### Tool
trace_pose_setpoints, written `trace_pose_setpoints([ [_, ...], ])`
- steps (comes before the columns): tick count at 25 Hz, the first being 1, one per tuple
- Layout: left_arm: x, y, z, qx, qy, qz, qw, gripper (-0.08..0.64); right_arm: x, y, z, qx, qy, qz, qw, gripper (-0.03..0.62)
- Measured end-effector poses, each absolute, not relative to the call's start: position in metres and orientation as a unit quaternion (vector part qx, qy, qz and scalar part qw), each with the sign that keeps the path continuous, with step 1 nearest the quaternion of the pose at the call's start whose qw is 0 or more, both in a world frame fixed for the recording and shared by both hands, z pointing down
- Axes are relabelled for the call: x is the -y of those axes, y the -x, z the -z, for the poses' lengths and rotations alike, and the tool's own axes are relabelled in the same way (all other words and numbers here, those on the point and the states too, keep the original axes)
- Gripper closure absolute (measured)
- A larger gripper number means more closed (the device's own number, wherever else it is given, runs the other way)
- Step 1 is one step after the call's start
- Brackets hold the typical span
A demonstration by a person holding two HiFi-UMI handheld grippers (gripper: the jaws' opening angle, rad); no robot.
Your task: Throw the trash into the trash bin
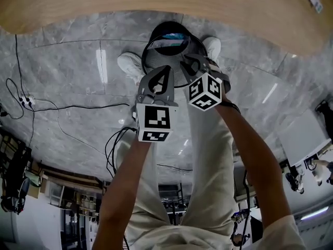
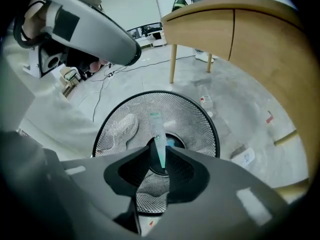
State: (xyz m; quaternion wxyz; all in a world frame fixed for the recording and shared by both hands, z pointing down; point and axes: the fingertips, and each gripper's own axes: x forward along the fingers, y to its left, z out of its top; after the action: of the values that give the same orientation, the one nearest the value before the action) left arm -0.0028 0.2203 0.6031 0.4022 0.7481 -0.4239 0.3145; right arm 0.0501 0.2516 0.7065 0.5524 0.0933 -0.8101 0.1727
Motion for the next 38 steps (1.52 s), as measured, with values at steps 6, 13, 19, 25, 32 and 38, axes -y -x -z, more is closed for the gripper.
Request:
trace_pose_setpoints([
  [6,-0.2,0.004,-0.585,0.43,-0.751,-0.31,0.393,0.56,-0.231,-0.049,-0.672,0.824,-0.112,-0.179,0.527,0.486],
  [13,-0.178,-0.002,-0.561,0.437,-0.752,-0.306,0.388,0.56,-0.214,-0.052,-0.627,0.844,-0.108,-0.152,0.502,0.505],
  [19,-0.165,-0.012,-0.53,0.441,-0.752,-0.303,0.386,0.56,-0.191,-0.062,-0.582,0.862,-0.131,-0.149,0.467,0.571],
  [25,-0.151,-0.024,-0.494,0.446,-0.758,-0.304,0.366,0.56,-0.166,-0.068,-0.521,0.889,-0.145,-0.146,0.408,0.571],
  [32,-0.125,-0.045,-0.462,0.459,-0.763,-0.299,0.342,0.56,-0.144,-0.094,-0.471,0.896,-0.172,-0.155,0.378,0.571],
  [38,-0.106,-0.073,-0.438,0.458,-0.771,-0.298,0.327,0.56,-0.121,-0.129,-0.441,0.892,-0.21,-0.157,0.368,0.571],
])
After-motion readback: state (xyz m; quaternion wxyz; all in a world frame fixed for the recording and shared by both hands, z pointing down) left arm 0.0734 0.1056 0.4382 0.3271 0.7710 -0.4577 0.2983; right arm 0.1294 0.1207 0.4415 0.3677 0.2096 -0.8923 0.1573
